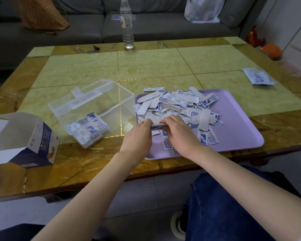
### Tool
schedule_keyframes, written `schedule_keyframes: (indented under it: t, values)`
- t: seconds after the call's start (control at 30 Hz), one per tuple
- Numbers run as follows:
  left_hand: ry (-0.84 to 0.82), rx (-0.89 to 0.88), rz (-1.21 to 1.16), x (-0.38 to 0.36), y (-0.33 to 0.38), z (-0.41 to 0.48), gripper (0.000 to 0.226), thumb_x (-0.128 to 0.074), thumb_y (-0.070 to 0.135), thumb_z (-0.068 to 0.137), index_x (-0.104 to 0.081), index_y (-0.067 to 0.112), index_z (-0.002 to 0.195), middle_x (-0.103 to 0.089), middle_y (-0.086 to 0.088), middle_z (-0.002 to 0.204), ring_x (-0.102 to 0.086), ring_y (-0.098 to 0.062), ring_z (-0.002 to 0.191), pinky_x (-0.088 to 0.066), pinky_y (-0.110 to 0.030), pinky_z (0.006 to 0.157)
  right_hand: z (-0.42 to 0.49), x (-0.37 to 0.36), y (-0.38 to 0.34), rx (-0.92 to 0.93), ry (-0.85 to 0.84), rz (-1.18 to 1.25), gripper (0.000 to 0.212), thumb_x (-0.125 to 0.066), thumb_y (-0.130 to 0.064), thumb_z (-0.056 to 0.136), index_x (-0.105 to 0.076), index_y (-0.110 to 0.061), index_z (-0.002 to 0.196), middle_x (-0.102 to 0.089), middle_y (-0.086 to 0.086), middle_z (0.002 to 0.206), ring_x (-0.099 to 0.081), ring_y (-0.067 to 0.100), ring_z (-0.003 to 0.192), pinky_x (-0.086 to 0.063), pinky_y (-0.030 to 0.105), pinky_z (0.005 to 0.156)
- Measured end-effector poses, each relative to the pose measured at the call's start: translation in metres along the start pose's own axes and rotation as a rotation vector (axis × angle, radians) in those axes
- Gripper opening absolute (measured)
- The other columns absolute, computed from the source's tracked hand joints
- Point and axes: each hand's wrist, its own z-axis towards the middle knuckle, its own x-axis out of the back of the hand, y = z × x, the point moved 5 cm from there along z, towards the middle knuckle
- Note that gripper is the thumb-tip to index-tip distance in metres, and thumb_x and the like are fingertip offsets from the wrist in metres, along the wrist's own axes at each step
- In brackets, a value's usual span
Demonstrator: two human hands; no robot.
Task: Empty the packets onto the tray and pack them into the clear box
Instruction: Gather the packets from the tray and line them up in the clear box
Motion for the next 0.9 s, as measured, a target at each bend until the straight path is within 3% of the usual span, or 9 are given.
schedule_keyframes:
  t: [0.3,0.43,0.57,0.77,0.83,0.9]
  values:
    - [0.078,-0.057,-0.038,0.048,-0.013,-0.013,0.013,-0.033,0.023,0.101,-0.041,0.013,0.102,-0.058,-0.006,0.1,-0.055,-0.031,0.087,-0.037,-0.035,0.061,0.007,0.015,-0.042,0.114,0.051,0.092,0.017,-0.046,-0.016,0.097,-0.057,-0.007,0.107,-0.058,0.004,0.102,-0.051,0.019,0.094,-0.038,0.026,0.071]
    - [0.15,-0.022,-0.028,0.071,-0.03,-0.018,0.008,-0.033,0.02,0.1,-0.039,0.017,0.097,-0.058,-0.003,0.093,-0.056,-0.03,0.084,-0.039,-0.038,0.061,0.018,0.016,-0.066,0.134,-0.033,0.197,0.017,-0.042,-0.014,0.099,-0.056,-0.006,0.105,-0.059,0.006,0.097,-0.05,0.02,0.082,-0.037,0.031,0.069]
    - [0.196,0.016,-0.066,0.093,-0.054,-0.02,0.013,-0.034,0.02,0.1,-0.045,0.015,0.104,-0.059,-0.004,0.091,-0.055,-0.029,0.082,-0.039,-0.038,0.061,0.032,0.021,-0.094,0.154,-0.072,0.234,0.014,-0.047,-0.017,0.098,-0.058,-0.012,0.104,-0.065,0.004,0.082,-0.057,0.022,0.071,-0.044,0.035,0.066]
    - [0.408,0.058,-0.155,0.124,-0.088,-0.029,0.014,-0.041,0.013,0.097,-0.046,0.01,0.11,-0.054,-0.005,0.103,-0.051,-0.027,0.088,-0.039,-0.037,0.077,0.07,0.029,-0.139,0.206,0.014,0.124,0.015,-0.05,-0.016,0.091,-0.063,-0.013,0.098,-0.064,0.006,0.075,-0.055,0.025,0.064,-0.044,0.036,0.059]
    - [0.455,0.13,-0.057,0.127,-0.103,-0.034,0.023,-0.042,0.01,0.095,-0.046,0.01,0.117,-0.051,-0.005,0.113,-0.049,-0.026,0.097,-0.033,-0.035,0.084,0.088,0.028,-0.146,0.196,0.019,0.123,0.015,-0.049,-0.014,0.092,-0.063,-0.011,0.096,-0.061,0.005,0.075,-0.05,0.02,0.06,-0.04,0.031,0.056]
    - [0.416,0.196,0.065,0.123,-0.118,-0.039,0.025,-0.043,0.015,0.094,-0.047,0.013,0.119,-0.049,-0.005,0.114,-0.045,-0.024,0.105,-0.029,-0.035,0.089,0.11,0.02,-0.148,0.162,0.006,0.101,0.018,-0.046,-0.011,0.092,-0.063,-0.009,0.097,-0.058,0.006,0.083,-0.047,0.018,0.067,-0.034,0.027,0.061]
